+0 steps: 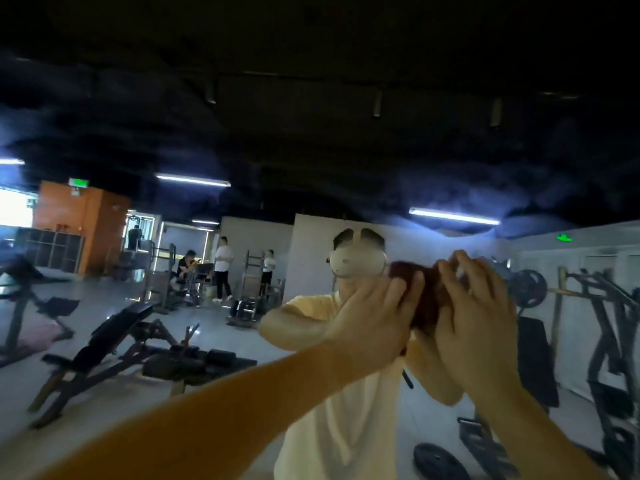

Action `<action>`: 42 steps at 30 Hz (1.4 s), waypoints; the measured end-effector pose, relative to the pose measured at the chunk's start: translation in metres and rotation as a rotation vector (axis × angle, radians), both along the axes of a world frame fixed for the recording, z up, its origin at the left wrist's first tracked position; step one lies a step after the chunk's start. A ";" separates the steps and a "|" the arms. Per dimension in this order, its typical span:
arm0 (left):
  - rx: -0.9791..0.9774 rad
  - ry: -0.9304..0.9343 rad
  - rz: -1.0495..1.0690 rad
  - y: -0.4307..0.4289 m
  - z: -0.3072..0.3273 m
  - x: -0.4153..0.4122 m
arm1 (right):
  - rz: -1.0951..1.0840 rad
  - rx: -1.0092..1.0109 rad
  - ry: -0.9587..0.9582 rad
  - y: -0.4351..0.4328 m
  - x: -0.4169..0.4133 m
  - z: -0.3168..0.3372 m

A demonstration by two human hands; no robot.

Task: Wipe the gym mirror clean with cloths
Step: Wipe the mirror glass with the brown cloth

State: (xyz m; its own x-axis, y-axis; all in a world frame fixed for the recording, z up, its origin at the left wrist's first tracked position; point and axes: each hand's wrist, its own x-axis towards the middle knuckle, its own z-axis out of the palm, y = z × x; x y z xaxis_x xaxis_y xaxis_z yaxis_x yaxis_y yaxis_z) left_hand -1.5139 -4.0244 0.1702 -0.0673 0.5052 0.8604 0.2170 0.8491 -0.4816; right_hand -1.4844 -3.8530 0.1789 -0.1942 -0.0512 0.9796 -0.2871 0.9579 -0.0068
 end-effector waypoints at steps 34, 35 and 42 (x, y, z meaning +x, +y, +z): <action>1.083 -0.045 0.249 -0.292 0.088 0.028 | -0.104 0.124 -0.006 -0.065 -0.024 0.035; 1.189 -0.052 0.218 -0.289 0.086 0.026 | -0.107 0.115 -0.003 -0.067 -0.026 0.034; 0.871 -0.045 -0.060 -0.140 0.056 0.024 | -0.094 0.222 -0.041 -0.071 -0.015 0.020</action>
